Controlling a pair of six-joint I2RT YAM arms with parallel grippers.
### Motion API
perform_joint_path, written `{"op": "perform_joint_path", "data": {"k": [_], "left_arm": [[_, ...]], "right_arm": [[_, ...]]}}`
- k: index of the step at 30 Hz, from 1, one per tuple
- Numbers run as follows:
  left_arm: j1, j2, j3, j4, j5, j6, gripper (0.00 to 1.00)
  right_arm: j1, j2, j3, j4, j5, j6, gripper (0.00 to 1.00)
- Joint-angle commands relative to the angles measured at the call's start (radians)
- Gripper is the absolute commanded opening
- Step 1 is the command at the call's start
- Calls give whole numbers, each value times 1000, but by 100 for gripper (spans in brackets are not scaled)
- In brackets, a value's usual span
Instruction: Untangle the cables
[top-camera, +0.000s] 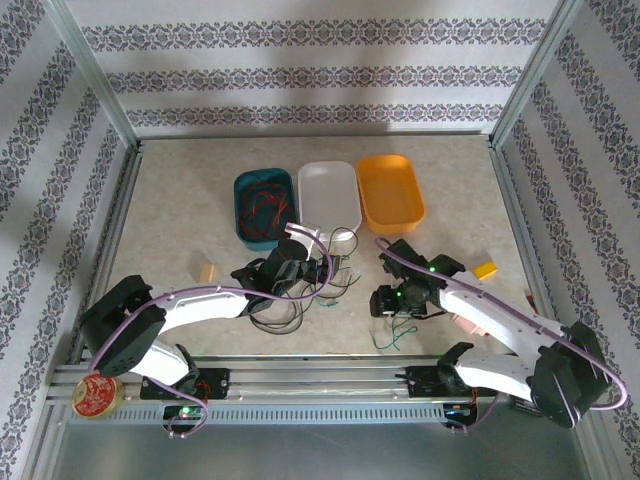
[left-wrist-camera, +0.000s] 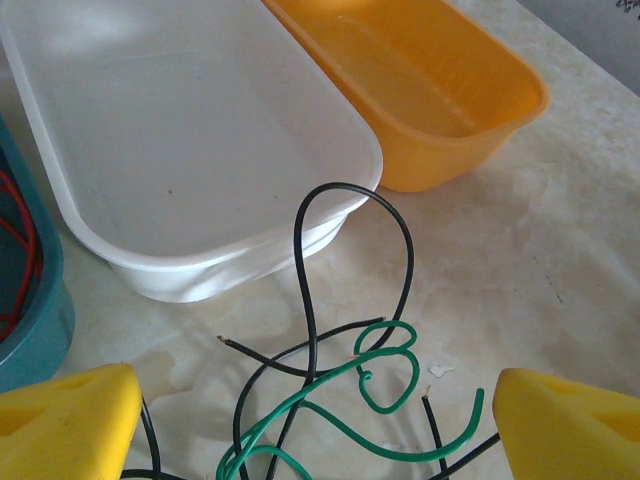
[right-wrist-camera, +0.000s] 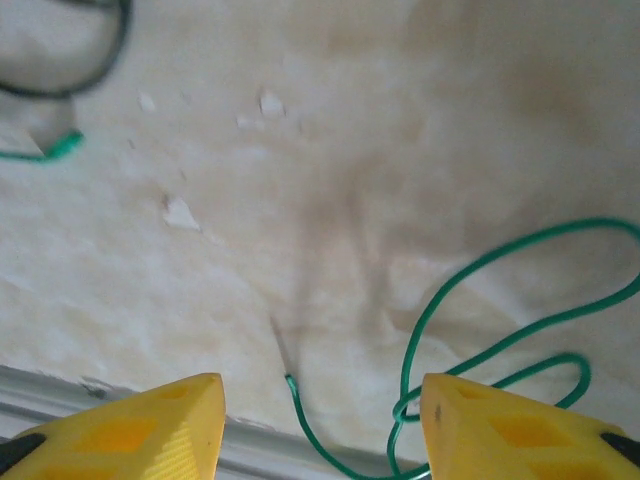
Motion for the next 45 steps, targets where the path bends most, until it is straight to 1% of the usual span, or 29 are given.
{"op": "perform_joint_path", "data": {"k": [1,5,11,13,17,24,28,31,34,42,45], "left_arm": [[-11,-31,-4,44,-26,6,92],[-10,-49,-9,16,-38,29,92],[-2,-66,-27,27,-41,19,93],[0,-73,-28,26,-33,18,93],[0,-91,-20,5,-31,33,93],[0,-101,-24,2,-32,38,93],[0,-89,-33,31,-32,12,93],[0,-84,-34,42,-32,-1,93],[0,-86,-37,48,-30,-2,93],[0,-42,-16,56,-13,1,93],[0,-23,2,60,-6,11,93]], "right_arm": [[30,-18,-44,-72,-10,72,53],[45,-55,-100,-66,-21,122,52],[44,-14,-138,-19,-20,155,51],[41,-2,-138,-9,2,151,48],[30,15,-139,10,34,140,35],[27,8,-169,45,28,134,35],[27,49,-150,70,34,94,35],[26,92,-125,76,47,71,28],[25,109,-99,53,56,51,27],[26,-36,-114,-16,85,98,29],[28,-55,-123,-23,71,113,29]]}}
